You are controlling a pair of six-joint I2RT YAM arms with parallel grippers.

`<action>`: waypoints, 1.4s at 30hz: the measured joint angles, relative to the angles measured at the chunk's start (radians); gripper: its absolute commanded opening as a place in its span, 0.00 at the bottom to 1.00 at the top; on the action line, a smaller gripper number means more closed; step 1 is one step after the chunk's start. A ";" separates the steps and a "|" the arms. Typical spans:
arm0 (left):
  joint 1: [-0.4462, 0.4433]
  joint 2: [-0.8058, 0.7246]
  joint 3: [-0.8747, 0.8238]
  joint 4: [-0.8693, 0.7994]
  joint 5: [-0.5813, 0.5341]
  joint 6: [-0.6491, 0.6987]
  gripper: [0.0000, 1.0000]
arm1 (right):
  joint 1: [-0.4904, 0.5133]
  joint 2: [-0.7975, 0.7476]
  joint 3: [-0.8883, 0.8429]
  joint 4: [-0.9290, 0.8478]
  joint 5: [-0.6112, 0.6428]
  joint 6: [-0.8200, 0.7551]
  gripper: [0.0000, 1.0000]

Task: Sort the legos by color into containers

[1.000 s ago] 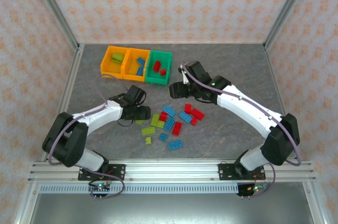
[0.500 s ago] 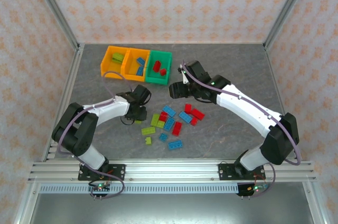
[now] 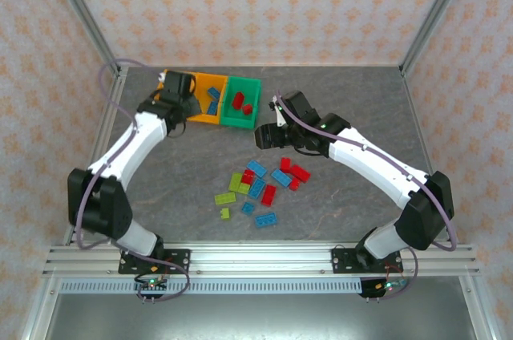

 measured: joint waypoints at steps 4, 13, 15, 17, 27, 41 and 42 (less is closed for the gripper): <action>0.101 0.214 0.192 0.013 -0.015 0.010 0.28 | 0.000 -0.004 -0.001 0.000 0.001 0.011 0.70; 0.209 0.613 0.683 -0.113 0.035 0.075 0.49 | 0.000 -0.105 -0.051 0.011 0.019 0.043 0.71; 0.211 0.627 0.718 -0.142 0.049 0.084 0.49 | 0.000 -0.117 -0.058 0.012 0.030 0.053 0.71; 0.211 0.622 0.725 -0.162 0.064 0.088 0.49 | 0.000 -0.123 -0.066 0.013 0.042 0.063 0.71; 0.152 0.101 0.246 -0.090 0.222 0.045 0.48 | -0.006 -0.109 -0.154 0.014 0.176 0.067 0.85; -0.252 -0.553 -0.052 -0.298 0.422 0.439 0.73 | -0.071 0.301 -0.101 -0.029 0.124 0.111 0.62; -0.252 -0.564 -0.063 -0.328 0.446 0.474 0.75 | -0.071 0.325 -0.093 -0.026 0.123 0.122 0.57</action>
